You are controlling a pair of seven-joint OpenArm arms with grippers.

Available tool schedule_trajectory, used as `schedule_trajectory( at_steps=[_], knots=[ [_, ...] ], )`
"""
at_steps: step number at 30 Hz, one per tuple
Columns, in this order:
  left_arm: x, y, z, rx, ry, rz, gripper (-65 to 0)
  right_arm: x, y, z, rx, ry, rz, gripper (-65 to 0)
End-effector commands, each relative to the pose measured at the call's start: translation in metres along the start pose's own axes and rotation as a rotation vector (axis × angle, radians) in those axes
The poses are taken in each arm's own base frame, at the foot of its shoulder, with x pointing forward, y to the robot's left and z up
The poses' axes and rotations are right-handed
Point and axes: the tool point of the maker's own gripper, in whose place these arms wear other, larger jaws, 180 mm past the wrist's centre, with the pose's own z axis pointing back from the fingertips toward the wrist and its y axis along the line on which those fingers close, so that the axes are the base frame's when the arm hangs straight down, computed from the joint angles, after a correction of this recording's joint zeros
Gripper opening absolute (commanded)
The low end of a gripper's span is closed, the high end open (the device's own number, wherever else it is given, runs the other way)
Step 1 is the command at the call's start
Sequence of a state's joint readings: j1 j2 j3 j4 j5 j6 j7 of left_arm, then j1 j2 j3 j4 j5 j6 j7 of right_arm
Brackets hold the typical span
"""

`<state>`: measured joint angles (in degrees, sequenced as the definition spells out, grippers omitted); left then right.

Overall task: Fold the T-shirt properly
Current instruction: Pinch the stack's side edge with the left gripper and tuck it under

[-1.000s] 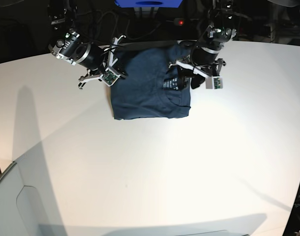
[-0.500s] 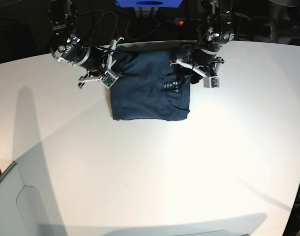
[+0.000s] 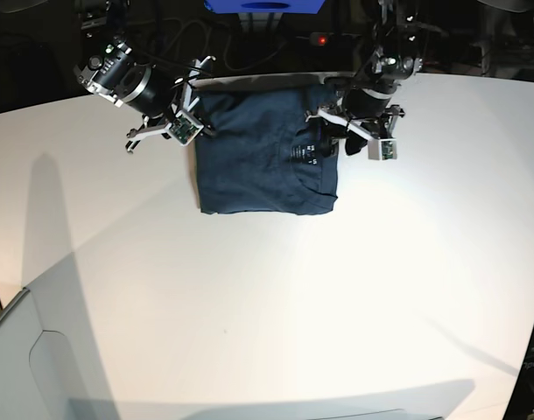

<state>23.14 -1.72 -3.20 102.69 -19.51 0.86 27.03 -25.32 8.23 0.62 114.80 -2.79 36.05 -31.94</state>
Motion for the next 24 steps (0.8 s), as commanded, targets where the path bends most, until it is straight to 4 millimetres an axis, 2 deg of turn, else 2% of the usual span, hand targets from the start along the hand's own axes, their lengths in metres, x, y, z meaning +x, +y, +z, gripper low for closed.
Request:
schedule_trajectory(
  at_steps=[1, 5, 9, 17, 19, 24],
  knots=[
    [0.011, -0.005, -0.002, -0.018, -0.042, 0.002, -33.8, 0.011, 0.001, 0.003, 0.009, -0.045, 0.014, -64.9],
    [0.008, -0.005, -0.006, -0.022, -0.030, 0.002, -26.1, 0.010, 0.002, 0.003, 0.011, -0.041, 0.012, -64.9],
    [0.005, -0.005, -0.007, -0.022, -0.023, 0.007, -26.1, 0.009, 0.002, 0.003, 0.011, -0.038, 0.012, -64.9],
    [-0.023, 0.008, -0.015, 0.005, 0.049, 0.022, -26.5, 0.007, 0.004, 0.003, 0.015, -0.034, 0.007, -64.9],
    [-0.030, 0.010, -0.016, 0.009, 0.067, 0.032, -30.4, 0.008, 0.003, 0.004, 0.013, -0.037, 0.009, -64.9],
    [-0.040, 0.014, -0.024, 0.017, 0.094, 0.043, -47.9, 0.007, -0.003, 0.006, -0.008, -0.034, 0.008, -64.9]
  ],
)
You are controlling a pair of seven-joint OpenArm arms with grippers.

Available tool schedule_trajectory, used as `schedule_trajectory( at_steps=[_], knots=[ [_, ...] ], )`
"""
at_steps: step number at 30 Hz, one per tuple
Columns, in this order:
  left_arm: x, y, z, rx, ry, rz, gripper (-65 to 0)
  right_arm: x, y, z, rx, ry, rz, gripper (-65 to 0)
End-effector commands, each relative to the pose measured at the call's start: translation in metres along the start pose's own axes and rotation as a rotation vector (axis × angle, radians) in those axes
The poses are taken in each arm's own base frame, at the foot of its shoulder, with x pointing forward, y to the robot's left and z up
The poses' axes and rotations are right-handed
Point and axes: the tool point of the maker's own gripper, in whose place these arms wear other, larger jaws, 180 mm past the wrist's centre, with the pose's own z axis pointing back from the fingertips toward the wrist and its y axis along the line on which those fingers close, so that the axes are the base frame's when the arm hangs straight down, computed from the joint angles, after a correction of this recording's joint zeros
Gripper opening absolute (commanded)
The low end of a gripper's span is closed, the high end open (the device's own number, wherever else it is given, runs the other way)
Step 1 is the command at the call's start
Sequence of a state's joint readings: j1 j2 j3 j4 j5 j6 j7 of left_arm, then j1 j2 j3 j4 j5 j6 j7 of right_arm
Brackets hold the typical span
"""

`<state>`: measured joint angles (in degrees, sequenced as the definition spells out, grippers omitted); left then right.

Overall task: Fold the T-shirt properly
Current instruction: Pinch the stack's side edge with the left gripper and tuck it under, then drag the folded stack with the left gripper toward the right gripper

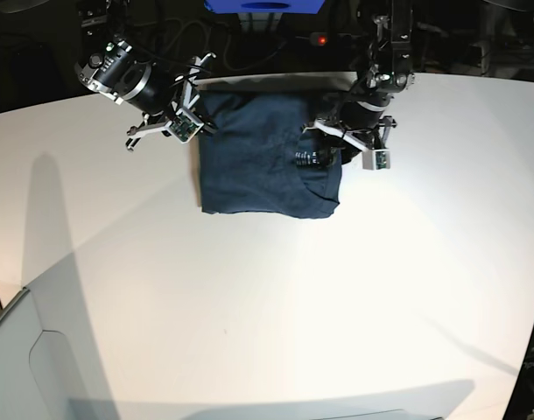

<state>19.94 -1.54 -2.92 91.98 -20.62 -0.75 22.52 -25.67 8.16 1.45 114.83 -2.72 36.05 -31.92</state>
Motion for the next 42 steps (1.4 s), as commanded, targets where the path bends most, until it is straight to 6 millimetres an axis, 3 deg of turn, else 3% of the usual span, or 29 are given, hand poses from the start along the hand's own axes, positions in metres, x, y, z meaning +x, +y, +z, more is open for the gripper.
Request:
schedule_trajectory(
  at_steps=[1, 8, 12, 22, 31, 37, 42],
  knots=[
    [-0.014, 0.003, -0.001, 0.017, 0.058, 0.002, -50.6, 0.009, -0.004, 0.006, -0.009, -0.039, 0.010, -64.9],
    [-0.001, 0.005, -0.018, 0.015, 0.054, -0.006, -65.0, 0.000, -0.024, 0.014, -0.072, -0.017, -0.004, -64.9],
    [0.012, 0.007, -0.023, 0.016, 0.033, -0.031, -65.0, -0.006, -0.037, 0.021, -0.114, -0.001, -0.015, -64.9],
    [0.021, -0.027, -0.062, -0.120, 0.118, -0.338, -65.0, -0.022, -0.073, 0.043, -0.241, 0.036, -0.043, -64.9],
    [0.046, -0.083, -0.104, -0.247, 0.159, -0.724, -65.0, -0.032, -0.092, 0.058, -0.310, 0.059, -0.062, -64.9],
    [0.047, -0.123, -0.131, -0.297, 0.196, -0.970, -65.0, -0.037, -0.100, 0.065, -0.343, 0.071, -0.069, -64.9],
    [0.047, -0.157, -0.141, -0.331, 0.196, -1.086, -65.0, -0.044, -0.101, 0.069, -0.355, 0.086, -0.084, -64.9]
  ],
)
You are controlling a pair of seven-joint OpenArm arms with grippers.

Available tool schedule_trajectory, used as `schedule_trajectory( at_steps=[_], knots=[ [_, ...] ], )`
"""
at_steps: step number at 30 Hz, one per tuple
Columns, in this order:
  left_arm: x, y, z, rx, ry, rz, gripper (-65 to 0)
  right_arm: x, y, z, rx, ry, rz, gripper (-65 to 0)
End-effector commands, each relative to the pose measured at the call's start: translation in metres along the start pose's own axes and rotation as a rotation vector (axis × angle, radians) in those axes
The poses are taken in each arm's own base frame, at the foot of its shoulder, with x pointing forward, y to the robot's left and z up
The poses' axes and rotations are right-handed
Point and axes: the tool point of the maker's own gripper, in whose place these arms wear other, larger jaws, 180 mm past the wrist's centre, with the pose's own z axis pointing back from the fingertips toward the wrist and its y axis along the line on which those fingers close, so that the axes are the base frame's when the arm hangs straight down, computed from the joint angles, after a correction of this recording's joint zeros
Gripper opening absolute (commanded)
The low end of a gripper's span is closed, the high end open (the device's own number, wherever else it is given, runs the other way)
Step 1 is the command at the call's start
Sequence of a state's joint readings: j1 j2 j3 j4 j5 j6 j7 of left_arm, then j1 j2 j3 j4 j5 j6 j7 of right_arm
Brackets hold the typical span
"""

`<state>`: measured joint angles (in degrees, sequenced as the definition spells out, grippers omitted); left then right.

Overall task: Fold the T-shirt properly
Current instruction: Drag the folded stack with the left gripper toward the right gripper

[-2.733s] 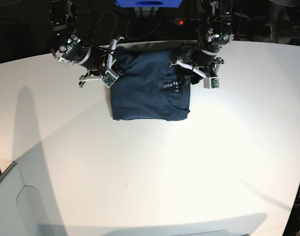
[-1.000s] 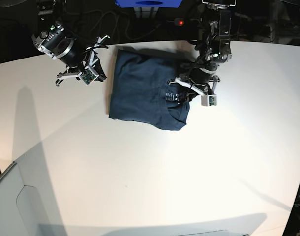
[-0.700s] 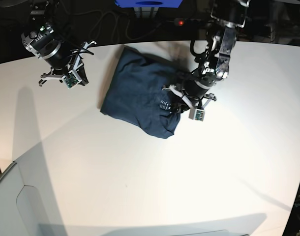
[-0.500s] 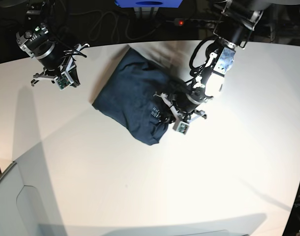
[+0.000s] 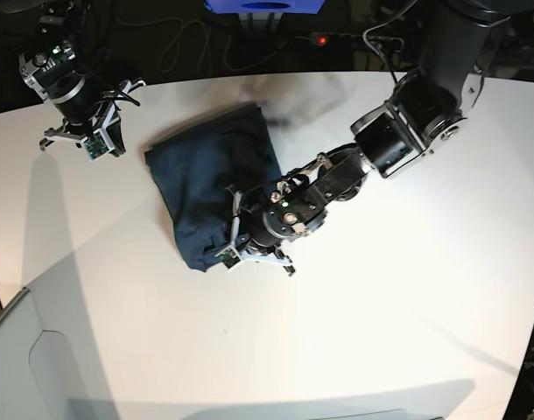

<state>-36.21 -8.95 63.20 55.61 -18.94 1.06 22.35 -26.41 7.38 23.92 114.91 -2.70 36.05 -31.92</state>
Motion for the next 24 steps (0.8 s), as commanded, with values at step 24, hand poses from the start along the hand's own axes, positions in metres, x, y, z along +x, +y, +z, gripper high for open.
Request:
schedule_trajectory(
  at_steps=[24],
  knots=[
    [0.041, -0.035, -0.009, -0.074, 0.018, -0.273, -65.0, 0.010, 0.015, -0.001, 0.015, -0.052, -0.064, -64.9]
  ],
)
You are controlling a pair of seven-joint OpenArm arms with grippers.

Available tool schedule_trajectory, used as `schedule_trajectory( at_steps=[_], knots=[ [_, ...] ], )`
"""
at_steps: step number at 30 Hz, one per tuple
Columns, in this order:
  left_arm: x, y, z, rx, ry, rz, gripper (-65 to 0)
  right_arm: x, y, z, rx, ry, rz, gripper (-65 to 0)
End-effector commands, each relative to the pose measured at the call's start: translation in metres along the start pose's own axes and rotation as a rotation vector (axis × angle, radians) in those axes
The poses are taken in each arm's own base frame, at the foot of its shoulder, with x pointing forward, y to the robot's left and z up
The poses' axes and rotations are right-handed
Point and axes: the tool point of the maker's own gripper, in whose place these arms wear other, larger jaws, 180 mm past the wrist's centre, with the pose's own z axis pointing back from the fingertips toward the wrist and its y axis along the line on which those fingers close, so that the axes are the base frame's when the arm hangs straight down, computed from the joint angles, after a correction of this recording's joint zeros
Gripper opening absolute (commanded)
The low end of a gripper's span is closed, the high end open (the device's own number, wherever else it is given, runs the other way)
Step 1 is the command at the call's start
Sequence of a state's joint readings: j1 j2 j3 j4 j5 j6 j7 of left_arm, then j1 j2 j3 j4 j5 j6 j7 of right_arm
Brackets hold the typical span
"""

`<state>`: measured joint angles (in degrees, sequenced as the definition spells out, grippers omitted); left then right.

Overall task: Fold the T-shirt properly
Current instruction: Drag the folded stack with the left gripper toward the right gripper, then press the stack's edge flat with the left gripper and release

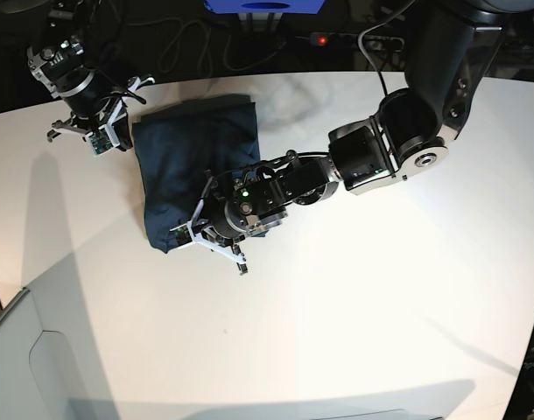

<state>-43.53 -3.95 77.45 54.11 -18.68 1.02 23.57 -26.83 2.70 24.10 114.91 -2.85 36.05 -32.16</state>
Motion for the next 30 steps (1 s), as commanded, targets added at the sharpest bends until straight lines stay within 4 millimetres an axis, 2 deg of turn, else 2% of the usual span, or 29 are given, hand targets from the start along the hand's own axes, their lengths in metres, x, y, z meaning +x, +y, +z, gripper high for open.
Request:
schedule_trajectory(
  at_steps=[1, 11, 14, 18, 19, 24, 30],
  knots=[
    [0.002, 0.002, 0.001, -0.013, 0.015, -0.009, -65.0, 0.010, 0.001, 0.002, 0.007, -0.042, 0.011, -64.9],
    [0.001, 0.003, 0.001, -0.010, 0.025, -0.006, -63.3, 0.011, 0.002, 0.002, 0.009, -0.044, 0.007, -64.9],
    [0.001, 0.004, 0.001, -0.006, 0.025, -0.004, -55.1, 0.011, 0.002, 0.002, 0.009, -0.044, 0.007, -64.9],
    [0.001, 0.004, 0.002, -0.005, 0.023, -0.003, -38.7, 0.011, 0.002, 0.002, 0.009, -0.045, 0.008, -64.9],
    [0.000, 0.005, 0.002, -0.001, 0.023, -0.004, -37.1, 0.011, 0.002, 0.002, 0.009, -0.045, 0.008, -64.9],
    [0.005, 0.015, 0.005, 0.016, 0.013, -0.011, -39.5, 0.011, 0.002, 0.002, 0.009, -0.045, 0.008, -64.9],
    [0.006, 0.017, 0.005, 0.019, 0.012, -0.012, -39.5, 0.011, 0.001, 0.001, 0.009, -0.045, 0.007, -64.9]
  ],
)
